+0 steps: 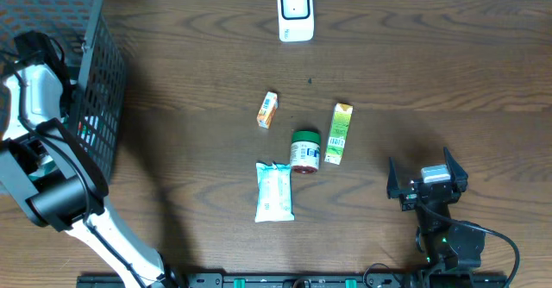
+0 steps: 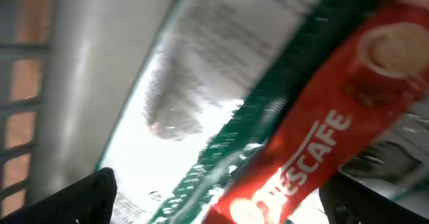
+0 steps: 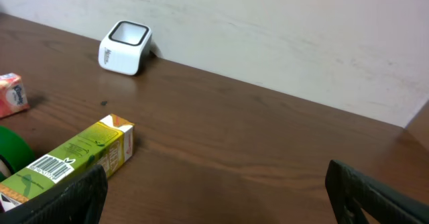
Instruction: Scan the item barcode
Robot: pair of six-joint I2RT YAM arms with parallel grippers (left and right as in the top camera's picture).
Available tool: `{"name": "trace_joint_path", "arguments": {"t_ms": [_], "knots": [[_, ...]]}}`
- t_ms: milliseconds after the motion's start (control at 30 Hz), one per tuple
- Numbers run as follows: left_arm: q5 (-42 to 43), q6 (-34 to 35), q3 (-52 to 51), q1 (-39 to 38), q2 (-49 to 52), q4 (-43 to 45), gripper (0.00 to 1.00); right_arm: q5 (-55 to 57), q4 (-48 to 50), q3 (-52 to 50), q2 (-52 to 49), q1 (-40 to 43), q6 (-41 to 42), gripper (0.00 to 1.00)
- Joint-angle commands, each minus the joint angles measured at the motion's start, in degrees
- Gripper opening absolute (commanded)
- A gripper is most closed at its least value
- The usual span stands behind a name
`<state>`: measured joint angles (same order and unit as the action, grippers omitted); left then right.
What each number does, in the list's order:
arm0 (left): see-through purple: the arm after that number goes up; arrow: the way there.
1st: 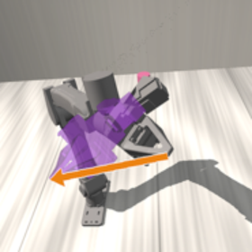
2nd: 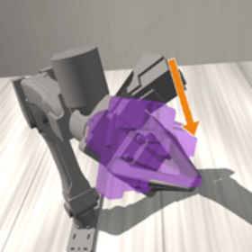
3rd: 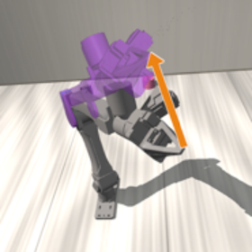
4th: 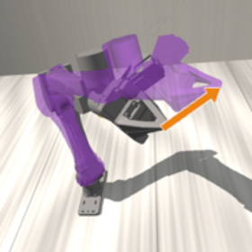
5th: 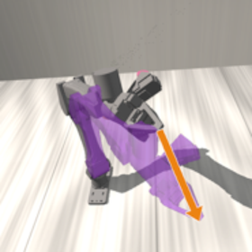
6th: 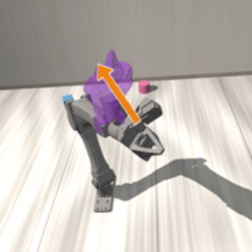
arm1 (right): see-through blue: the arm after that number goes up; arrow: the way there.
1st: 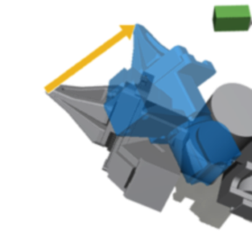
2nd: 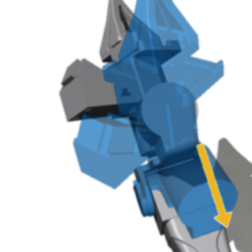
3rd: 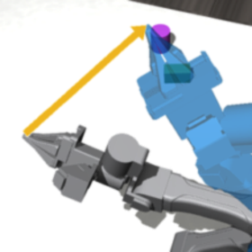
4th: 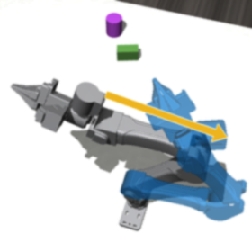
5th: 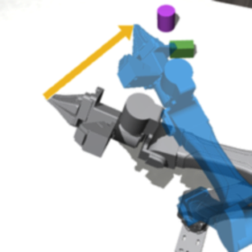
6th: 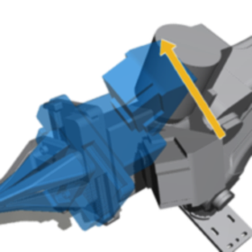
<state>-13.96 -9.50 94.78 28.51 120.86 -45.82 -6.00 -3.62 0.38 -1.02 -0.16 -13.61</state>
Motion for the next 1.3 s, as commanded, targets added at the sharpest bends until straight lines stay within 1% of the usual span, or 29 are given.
{"name": "trace_joint_path", "arguments": {"t_ms": [0, 100, 167, 300, 367, 567, 700, 833, 1167, 1267], "knots": [[-3.4, 3.2, 1.1, 1.2, -1.6, 0.6, 0.97, -0.3, -0.2, -0.1, 0.2, 0.1, 0.7, 0.99], [-2.0, 2.8, 1.1, 1.2, -1.8, 0.7, 0.97, -0.3, -0.2, -0.1, 0.2, 0.1, 0.7, 0.99], [1.6, 1.5, 1.1, 1.2, -1.9, 0.6, 0.97, -0.3, -0.2, -0.1, 0.2, 0.1, 0.7, 0.99], [12.2, -2.4, 1.1, 1.1, -1.9, 0.3, 0.95, -0.3, -0.2, -0.1, 0.2, 0.1, 0.7, 0.99], [14.5, -5.2, 1.1, 0.8, -1.9, -0.1, 0.95, -0.3, -0.2, -0.1, 0.2, 0.1, 0.7, 0.99], [14.6, -11.0, 1.1, -0.4, -1.9, -1.3, 0.96, -0.3, -0.2, -0.1, 0.2, 0.1, 0.7, 0.99], [14.0, -13.6, 1.0, -0.9, -1.9, -1.8, 0.96, -0.3, -0.2, -0.1, 0.2, 0.1, 0.7, 0.99], [9.5, -13.8, 0.0, -1.5, -1.8, -1.3, 0.96, -0.3, -0.2, -0.1, 0.2, 0.1, 0.7, 0.99], [8.3, -13.8, -1.4, -1.5, 0.3, 2.1, 0.96, -0.3, -0.2, -0.1, 0.2, 0.1, 0.7, 0.99], [5.4, -13.7, -1.6, -1.5, 2.1, 2.9, 0.96, -0.3, -0.2, -0.1, 0.2, 0.1, 0.7, 0.99]]}}
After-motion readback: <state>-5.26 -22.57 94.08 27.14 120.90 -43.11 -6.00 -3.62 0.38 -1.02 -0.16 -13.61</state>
